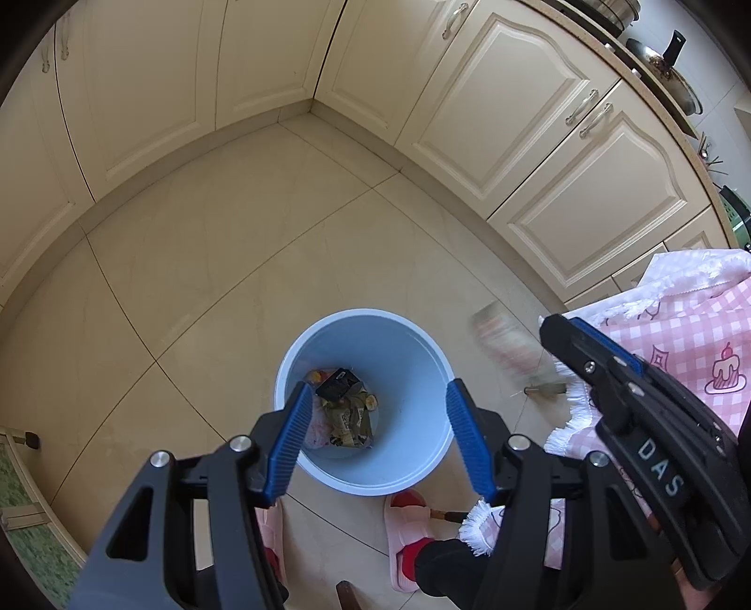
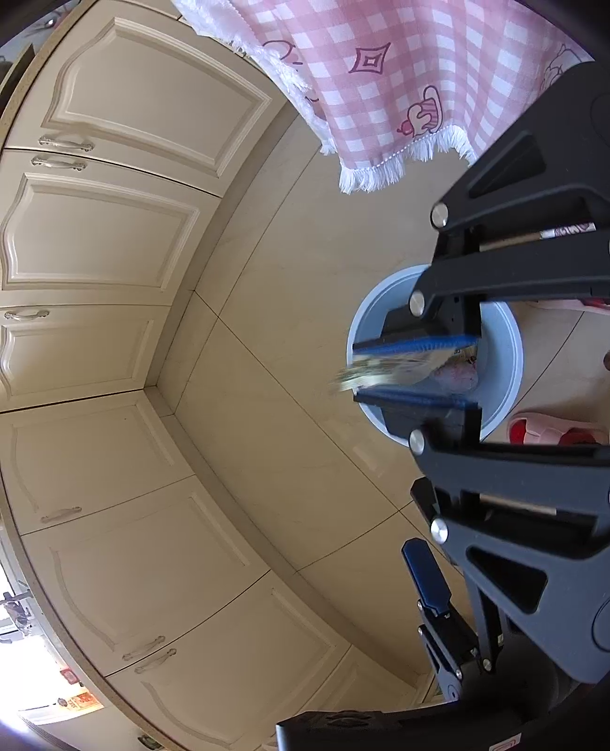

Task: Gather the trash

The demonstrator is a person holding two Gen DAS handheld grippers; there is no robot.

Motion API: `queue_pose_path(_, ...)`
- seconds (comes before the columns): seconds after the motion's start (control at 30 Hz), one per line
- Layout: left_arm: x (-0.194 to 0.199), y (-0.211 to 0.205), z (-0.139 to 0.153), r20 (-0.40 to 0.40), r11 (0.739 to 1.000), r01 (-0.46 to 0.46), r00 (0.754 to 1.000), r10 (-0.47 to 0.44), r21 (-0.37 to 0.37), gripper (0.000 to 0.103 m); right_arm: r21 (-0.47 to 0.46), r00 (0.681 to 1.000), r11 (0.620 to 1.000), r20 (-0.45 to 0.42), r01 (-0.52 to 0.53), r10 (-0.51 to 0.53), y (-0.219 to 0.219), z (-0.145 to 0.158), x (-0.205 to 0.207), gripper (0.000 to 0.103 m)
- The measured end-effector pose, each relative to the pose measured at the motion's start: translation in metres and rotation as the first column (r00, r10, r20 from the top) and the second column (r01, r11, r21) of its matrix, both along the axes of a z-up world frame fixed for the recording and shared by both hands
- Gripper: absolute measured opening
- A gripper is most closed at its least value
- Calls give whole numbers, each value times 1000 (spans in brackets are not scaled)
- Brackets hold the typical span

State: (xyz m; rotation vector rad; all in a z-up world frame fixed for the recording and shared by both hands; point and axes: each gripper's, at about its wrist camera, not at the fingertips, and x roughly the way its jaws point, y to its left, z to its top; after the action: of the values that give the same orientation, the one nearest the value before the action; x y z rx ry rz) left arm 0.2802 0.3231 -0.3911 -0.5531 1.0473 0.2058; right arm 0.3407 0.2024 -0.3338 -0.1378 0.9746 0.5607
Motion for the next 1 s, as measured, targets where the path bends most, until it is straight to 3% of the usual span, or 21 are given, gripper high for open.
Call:
queue_pose_path(0.03,0,0,0,-1,1000,1,1000,-1,3,58,3,1000,1000,4,3,-3,-2,1,0,38)
queue_pose_path(0.1,0,-1,1,0,1000,1,1000,-1,1,58,7,1000,1000,19,10,-10,-9,3,-2,45)
queue_pose_path(0.33,0,-5,13,23,1000,6,1000,-6,15,58,0,998,1000,52,26,-26,-28,21,-11,45)
queue_pose_path(0.53,-19,-17,60,133,999,3,991,-7,34,58,20,989,999,138,42,-44,-62,71,-32,45)
queue_pose_path(0.83,-54,-98,163,317,989,115,938,-140,98,61,106,935,989,330,102,-132,-155,177,-93,45)
queue_pose_path(1.0,-62,-167,209,367,960,219,890,-270,174,61,152,883,972,409,180,-228,-229,218,-127,49)
